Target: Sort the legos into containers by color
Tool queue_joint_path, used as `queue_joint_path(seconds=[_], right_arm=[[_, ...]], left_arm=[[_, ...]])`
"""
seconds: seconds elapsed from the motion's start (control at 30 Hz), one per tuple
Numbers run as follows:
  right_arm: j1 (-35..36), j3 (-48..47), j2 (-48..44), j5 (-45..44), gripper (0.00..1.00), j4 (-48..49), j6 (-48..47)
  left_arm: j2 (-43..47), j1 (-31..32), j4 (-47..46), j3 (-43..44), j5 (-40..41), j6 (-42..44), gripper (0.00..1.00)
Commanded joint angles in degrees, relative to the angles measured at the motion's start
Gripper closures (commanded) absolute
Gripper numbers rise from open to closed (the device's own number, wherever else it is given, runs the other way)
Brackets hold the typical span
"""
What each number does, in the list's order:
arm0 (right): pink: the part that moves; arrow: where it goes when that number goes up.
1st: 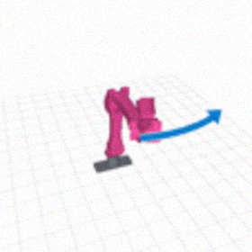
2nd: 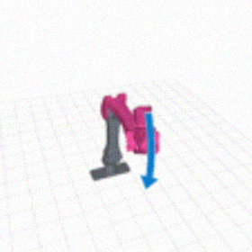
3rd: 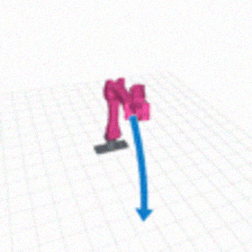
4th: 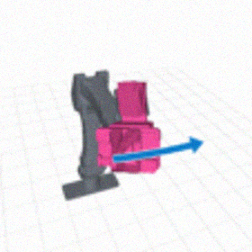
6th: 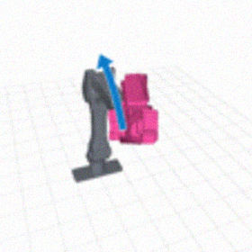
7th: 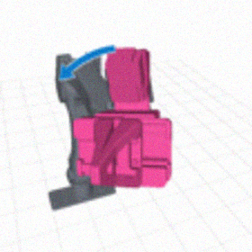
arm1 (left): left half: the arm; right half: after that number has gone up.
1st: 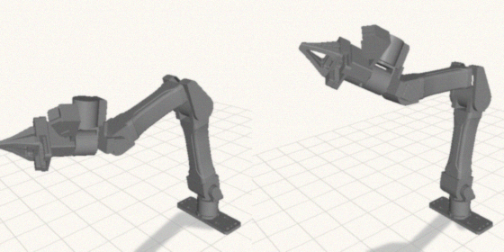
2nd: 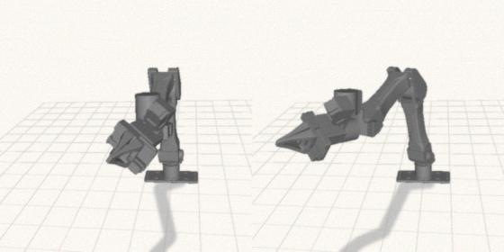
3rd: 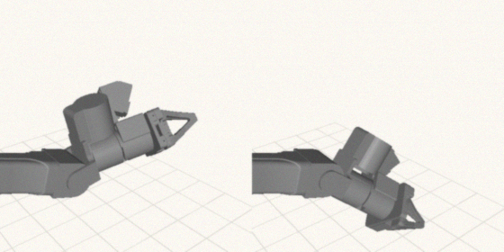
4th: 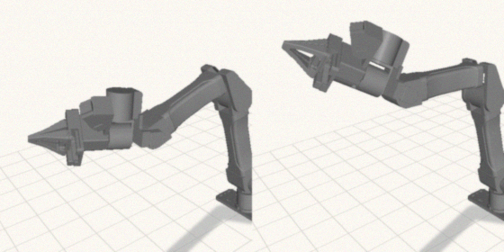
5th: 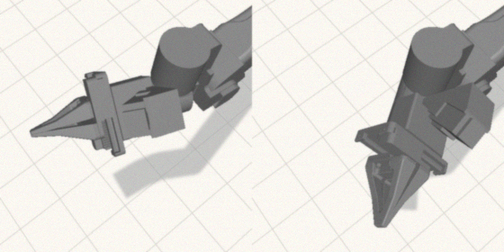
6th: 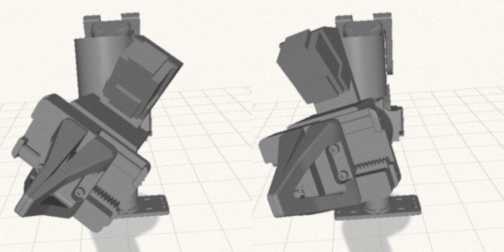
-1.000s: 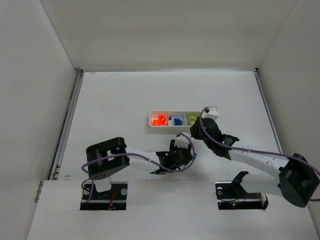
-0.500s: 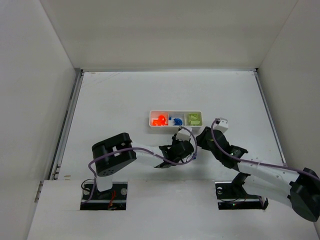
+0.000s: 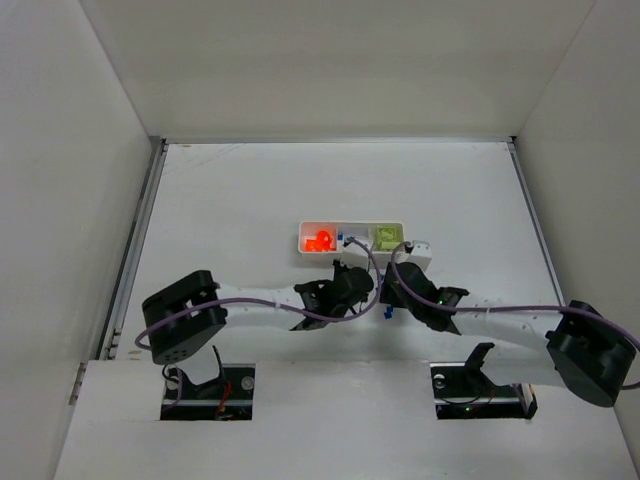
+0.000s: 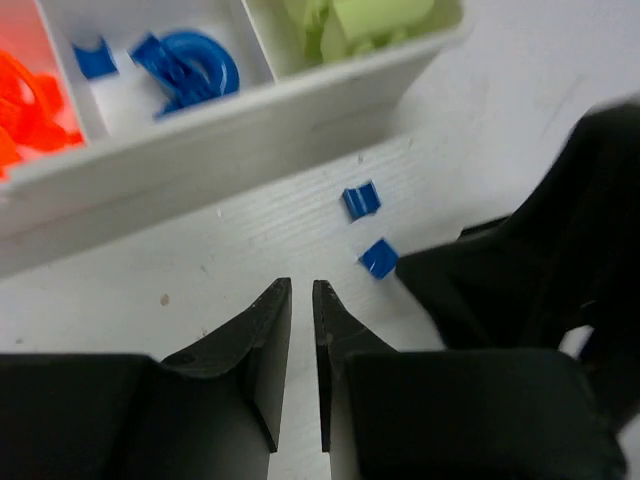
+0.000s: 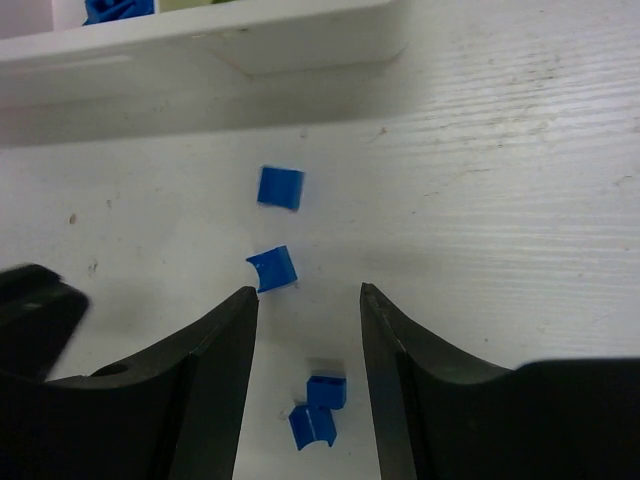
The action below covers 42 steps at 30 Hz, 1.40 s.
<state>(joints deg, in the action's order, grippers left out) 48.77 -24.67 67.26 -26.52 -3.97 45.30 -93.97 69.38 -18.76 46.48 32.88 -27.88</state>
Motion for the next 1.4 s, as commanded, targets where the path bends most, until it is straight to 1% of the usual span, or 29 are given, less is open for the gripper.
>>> queue_joint_path(seconds=[0.0, 0.1, 0.2, 0.37, 0.53, 0.7, 0.93, 1.07, 1.27, 1.37], right_arm=[[1.3, -3.3, 1.3, -0.3, 0.48, 2.2, -1.2], [1.4, -3.5, 1.8, -0.8, 0.48, 2.4, -1.2], [1.4, -3.4, 1.0, -1.1, 0.49, 1.9, -1.0], [1.1, -3.9, 3.2, 0.9, 0.51, 2.7, -2.1], [1.4, -7.0, 8.1, 0.5, 0.55, 2.4, -3.4], [2.0, -8.6, 11.3, -0.1, 0.61, 1.9, -3.6], [3.5, -11.4, 14.7, -1.5, 0.75, -1.6, -3.3], [4.1, -11.3, 12.8, -2.4, 0.78, -1.7, -2.6], [4.1, -12.5, 4.1, -1.3, 0.78, -1.7, -4.2], [3.0, -14.7, 3.2, 0.0, 0.78, -1.9, -6.5]], left_arm=[[6.9, -2.5, 0.1, -0.1, 0.0, 1.2, 0.87], [8.5, -5.1, 0.2, 0.2, -2.0, 1.4, 0.87], [7.8, -6.8, 0.7, 0.6, -5.6, 0.5, 0.86], [6.2, -6.0, 1.0, 0.5, -4.8, -0.8, 0.82], [8.5, -7.4, 1.0, -1.3, -4.8, -2.0, 0.81], [12.1, -8.8, 1.8, -3.0, -4.5, -2.4, 0.80], [19.5, -13.2, 3.0, -6.7, -3.9, -3.2, 0.77], [23.1, -14.1, 4.7, -9.1, -3.9, -4.1, 0.76], [25.2, -10.6, 4.4, -14.2, -3.6, -4.2, 0.73], [25.2, -9.4, 4.7, -15.2, -2.2, -4.7, 0.72]])
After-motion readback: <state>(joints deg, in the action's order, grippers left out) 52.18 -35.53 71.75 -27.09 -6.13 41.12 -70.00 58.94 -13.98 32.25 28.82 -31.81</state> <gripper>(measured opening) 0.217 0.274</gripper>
